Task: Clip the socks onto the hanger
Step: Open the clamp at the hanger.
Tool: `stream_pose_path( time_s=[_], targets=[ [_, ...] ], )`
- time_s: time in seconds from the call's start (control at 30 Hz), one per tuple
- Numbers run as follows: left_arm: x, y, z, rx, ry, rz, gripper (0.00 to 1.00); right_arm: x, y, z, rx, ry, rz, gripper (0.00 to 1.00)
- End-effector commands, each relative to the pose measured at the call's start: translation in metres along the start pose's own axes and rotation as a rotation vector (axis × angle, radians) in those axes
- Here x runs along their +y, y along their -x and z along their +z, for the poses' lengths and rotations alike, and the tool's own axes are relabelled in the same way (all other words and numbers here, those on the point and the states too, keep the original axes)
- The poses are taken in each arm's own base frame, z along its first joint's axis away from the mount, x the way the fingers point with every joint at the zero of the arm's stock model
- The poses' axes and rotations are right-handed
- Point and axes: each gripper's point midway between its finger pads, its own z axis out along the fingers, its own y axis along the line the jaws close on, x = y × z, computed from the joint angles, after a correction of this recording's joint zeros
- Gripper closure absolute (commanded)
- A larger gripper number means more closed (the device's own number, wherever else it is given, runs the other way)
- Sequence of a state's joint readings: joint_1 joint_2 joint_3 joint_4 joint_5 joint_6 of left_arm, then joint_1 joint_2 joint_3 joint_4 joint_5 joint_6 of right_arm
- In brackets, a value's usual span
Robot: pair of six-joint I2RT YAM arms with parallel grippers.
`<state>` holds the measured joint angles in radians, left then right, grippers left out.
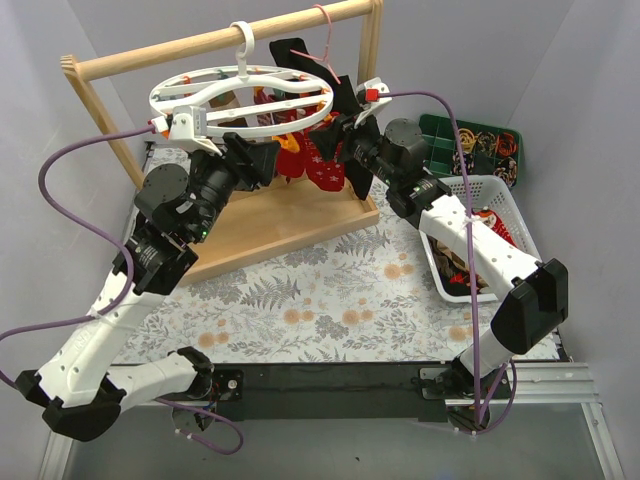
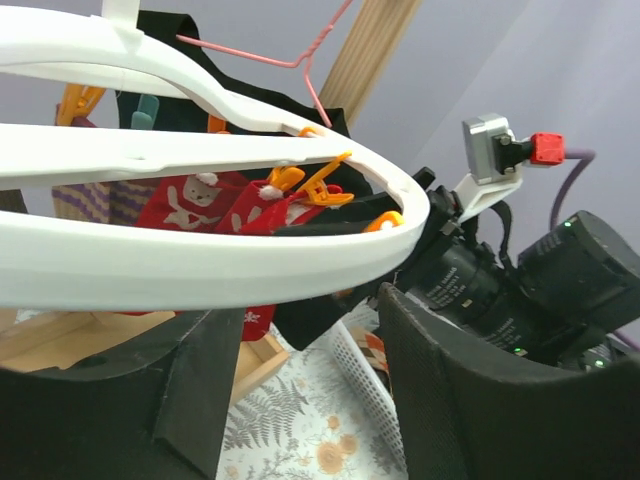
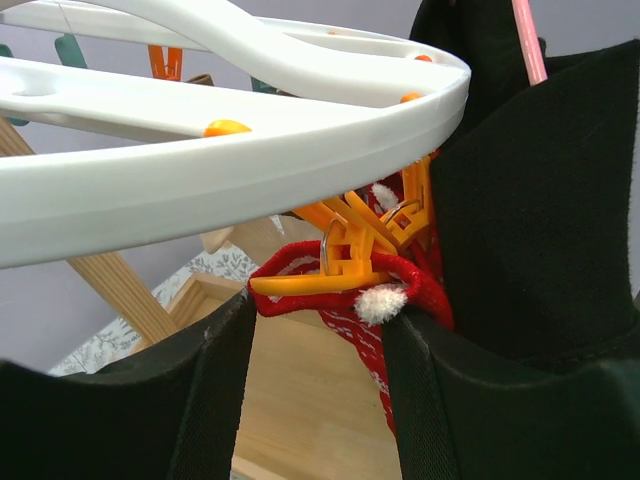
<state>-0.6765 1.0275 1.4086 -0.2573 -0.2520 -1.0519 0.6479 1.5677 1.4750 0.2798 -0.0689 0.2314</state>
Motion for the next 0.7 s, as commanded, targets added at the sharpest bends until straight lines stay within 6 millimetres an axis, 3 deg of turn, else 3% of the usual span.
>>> stream_pose_path(
  time_s=[0.0, 0.27, 0.4, 0.67],
  targets=[
    [0.006, 0.019, -0.001, -0.068, 0.048, -0.006, 0.49, 0.008, 0.032, -0.008, -0.088, 0.032, -0.025, 0.43],
    [0.004, 0.018, 0.010, -0.085, 0.047, -0.002, 0.55, 0.008, 0.032, -0.010, -0.088, 0.029, -0.026, 0.42],
    [0.004, 0.014, 0.018, -0.079, 0.049, 0.009, 0.64, 0.010, 0.034, -0.011, -0.089, 0.037, -0.029, 0.42],
    [-0.001, 0.012, 0.026, -0.083, 0.027, 0.000, 0.64, 0.011, 0.034, -0.014, -0.090, 0.041, -0.029, 0.42]
  ],
)
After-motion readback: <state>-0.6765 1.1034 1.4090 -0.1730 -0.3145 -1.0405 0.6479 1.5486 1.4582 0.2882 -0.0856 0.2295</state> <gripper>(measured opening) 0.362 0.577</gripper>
